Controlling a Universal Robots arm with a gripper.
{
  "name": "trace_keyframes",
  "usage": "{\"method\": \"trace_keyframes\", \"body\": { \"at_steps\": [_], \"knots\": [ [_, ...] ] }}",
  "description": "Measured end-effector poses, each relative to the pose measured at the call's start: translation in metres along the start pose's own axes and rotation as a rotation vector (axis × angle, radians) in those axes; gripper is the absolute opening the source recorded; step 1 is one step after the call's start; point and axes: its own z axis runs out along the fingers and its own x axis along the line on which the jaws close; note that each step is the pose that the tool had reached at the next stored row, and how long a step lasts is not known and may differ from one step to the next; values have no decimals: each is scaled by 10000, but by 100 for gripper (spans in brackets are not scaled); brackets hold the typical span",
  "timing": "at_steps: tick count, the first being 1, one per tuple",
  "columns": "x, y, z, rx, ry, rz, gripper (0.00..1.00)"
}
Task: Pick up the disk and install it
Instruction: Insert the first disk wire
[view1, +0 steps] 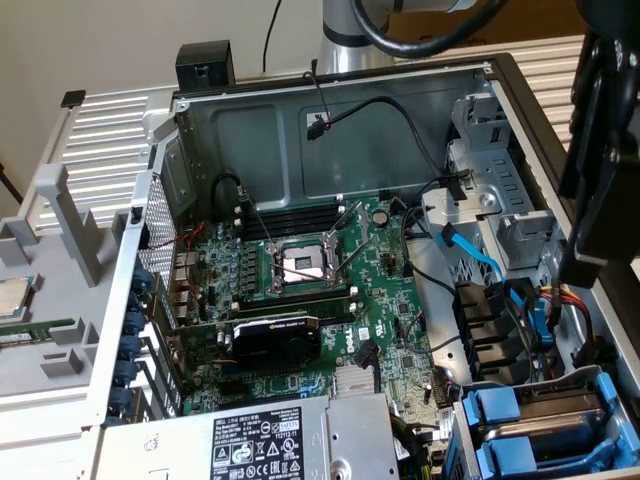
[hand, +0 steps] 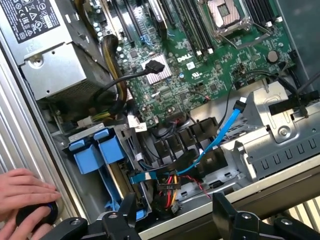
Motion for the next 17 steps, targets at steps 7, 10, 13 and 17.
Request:
{"method": "trace_keyframes", "body": {
  "at_steps": [7,10,13,17],
  "knots": [
    [32,-14,123,3,4,53,71],
    [43,-17,178,11,0,57,71],
    [49,-19,233,27,-12,56,71],
    [51,-18,304,34,-15,57,71]
  ]
}}
